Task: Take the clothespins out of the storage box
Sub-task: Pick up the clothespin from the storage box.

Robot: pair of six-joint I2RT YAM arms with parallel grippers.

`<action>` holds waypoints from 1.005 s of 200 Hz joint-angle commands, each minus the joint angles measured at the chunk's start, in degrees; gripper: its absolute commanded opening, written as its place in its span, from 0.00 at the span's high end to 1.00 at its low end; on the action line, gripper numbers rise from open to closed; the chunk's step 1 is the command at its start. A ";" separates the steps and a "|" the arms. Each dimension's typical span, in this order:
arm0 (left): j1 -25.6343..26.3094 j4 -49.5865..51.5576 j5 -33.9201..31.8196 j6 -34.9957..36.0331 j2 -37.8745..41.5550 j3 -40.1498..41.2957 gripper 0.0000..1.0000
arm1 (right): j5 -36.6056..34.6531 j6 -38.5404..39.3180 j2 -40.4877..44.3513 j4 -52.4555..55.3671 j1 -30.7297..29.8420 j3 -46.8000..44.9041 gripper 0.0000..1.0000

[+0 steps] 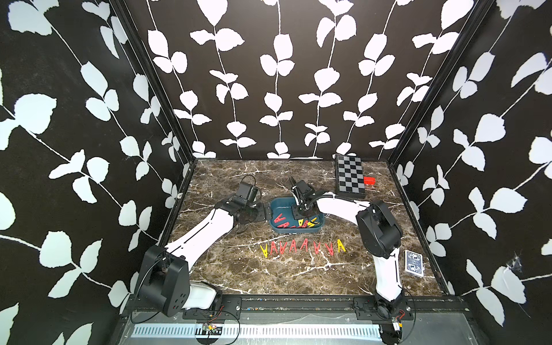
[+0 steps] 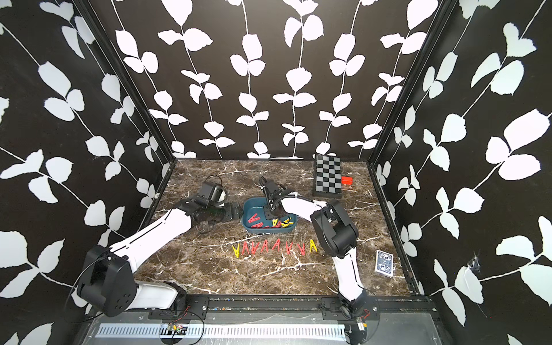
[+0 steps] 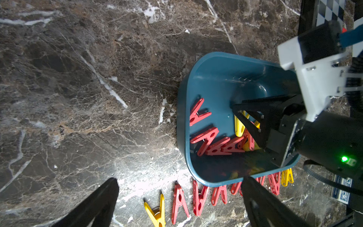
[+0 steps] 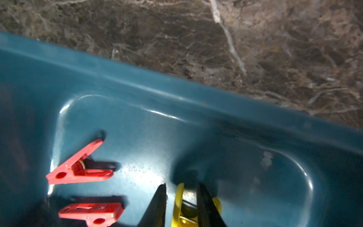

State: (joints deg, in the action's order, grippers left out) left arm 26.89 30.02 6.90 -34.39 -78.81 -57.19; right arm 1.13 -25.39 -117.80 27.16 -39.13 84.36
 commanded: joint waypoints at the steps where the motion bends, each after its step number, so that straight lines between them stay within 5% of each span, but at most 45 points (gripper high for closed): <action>1: -0.26 -0.25 0.42 0.64 0.38 -0.30 0.01 | 0.02 -1.22 -0.89 1.03 -0.86 0.14 0.74; 37: -0.26 -0.31 0.58 0.72 0.41 -0.16 0.01 | -0.08 -1.41 -2.40 2.19 -0.84 1.21 0.82; 72: -0.31 -0.71 2.15 0.15 0.24 -0.13 0.01 | -0.18 -1.51 -1.95 2.86 -0.86 1.86 1.00; 140: 1.08 -4.19 3.60 -4.73 0.84 1.54 0.01 | 0.29 -0.51 7.07 1.25 -0.60 -0.62 1.00; 201: 8.53 -2.97 -1.30 -8.22 -0.65 -1.70 0.01 | 1.60 0.35 16.79 0.72 1.12 -7.68 1.00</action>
State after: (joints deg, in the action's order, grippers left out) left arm 33.06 26.83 8.21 -40.29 -79.35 -57.14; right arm 2.33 -25.87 -104.09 27.66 -39.05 79.61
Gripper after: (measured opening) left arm 0.989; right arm 0.054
